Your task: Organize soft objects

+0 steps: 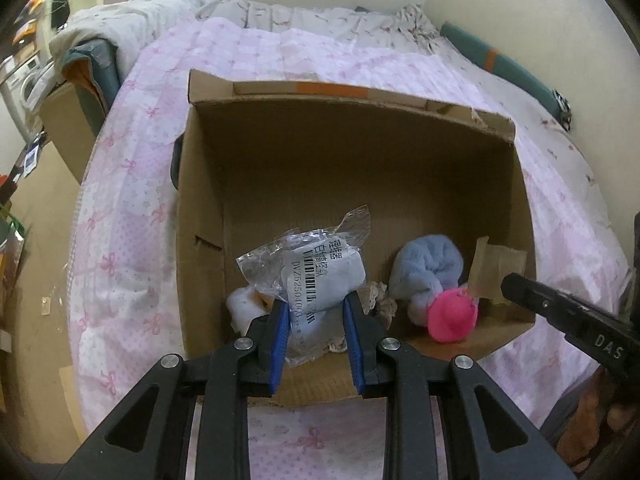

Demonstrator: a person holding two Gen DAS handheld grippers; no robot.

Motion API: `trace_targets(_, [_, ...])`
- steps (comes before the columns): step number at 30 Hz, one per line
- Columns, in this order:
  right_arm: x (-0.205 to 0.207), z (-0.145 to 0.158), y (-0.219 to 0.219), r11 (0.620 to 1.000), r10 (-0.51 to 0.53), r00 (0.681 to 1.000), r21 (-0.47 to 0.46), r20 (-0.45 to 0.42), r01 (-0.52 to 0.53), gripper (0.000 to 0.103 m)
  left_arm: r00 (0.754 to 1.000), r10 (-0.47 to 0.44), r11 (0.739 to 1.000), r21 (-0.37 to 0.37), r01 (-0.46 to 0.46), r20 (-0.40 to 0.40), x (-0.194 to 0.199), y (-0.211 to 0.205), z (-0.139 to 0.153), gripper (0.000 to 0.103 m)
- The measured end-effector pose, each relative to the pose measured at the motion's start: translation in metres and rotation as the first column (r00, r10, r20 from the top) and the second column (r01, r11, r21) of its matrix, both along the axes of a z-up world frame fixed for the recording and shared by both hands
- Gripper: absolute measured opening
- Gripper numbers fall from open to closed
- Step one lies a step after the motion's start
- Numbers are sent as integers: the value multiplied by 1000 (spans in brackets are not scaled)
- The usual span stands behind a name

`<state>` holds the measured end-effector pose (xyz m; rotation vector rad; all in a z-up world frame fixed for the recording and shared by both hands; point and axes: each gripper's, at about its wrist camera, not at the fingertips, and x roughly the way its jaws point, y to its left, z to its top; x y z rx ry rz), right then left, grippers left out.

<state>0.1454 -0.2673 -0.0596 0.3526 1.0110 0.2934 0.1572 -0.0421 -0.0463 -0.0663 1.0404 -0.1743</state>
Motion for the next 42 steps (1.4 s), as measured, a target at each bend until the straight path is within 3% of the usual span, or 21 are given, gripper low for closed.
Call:
trace_targets(8, [0,-1,15,998,65,998,-14,1,-65,10,999,19,1000,13,-18,-35,2,1,-8,27])
trace_targets(10, [0,-2,18,997,75,997,-18,-3,-75,10,999,20,1000,8,-20,-41,3,1,-8,32])
trace_targets(12, [1,-3,20,997,81,997,-17,-7,-81,10,999,25,1000,13,-25,-40,2,1,-7,50])
trace_targets(14, [1,-4,19,996,83,996,-15,-12,-83,10,999,34,999,17,-33,-30,2,2,-6,58])
trace_targets(18, [1,-4,20,996,90,996,-10,-16,-90,10,999,34,999,20,-33,-28,2,1,-4,62])
trace_targets(25, [1,-3,23,993,117,993,7,-4,-117,13,992,78,985,147,-91,97,-8,-2,15,64])
trace_targets(28, [-2,4,26,993,113,993,-28,42,-112,30,984,107,982,140,-127,142,-11,3,24,67])
trace_targets(29, [-3,8,25,993,116,991,-16,63,-115,46,983,111,984,123,-129,146,-12,4,26,67])
trace_targets(30, [-4,12,25,993,114,990,4,83,-115,76,983,113,986,107,-130,148,-11,6,28,67])
trace_targets(31, [-6,15,23,995,101,990,18,102,-103,84,982,118,987,92,-132,149,-11,8,30,67])
trace_targets(32, [-8,19,21,996,79,989,27,124,-83,88,982,119,987,89,-133,148,-11,9,30,67])
trace_targets(40, [-6,25,12,1000,24,992,6,122,-25,90,982,117,990,61,-127,145,-19,12,37,67])
trace_targets(42, [-10,33,9,1000,-2,988,-1,156,2,103,978,126,988,65,-138,168,-25,16,44,68])
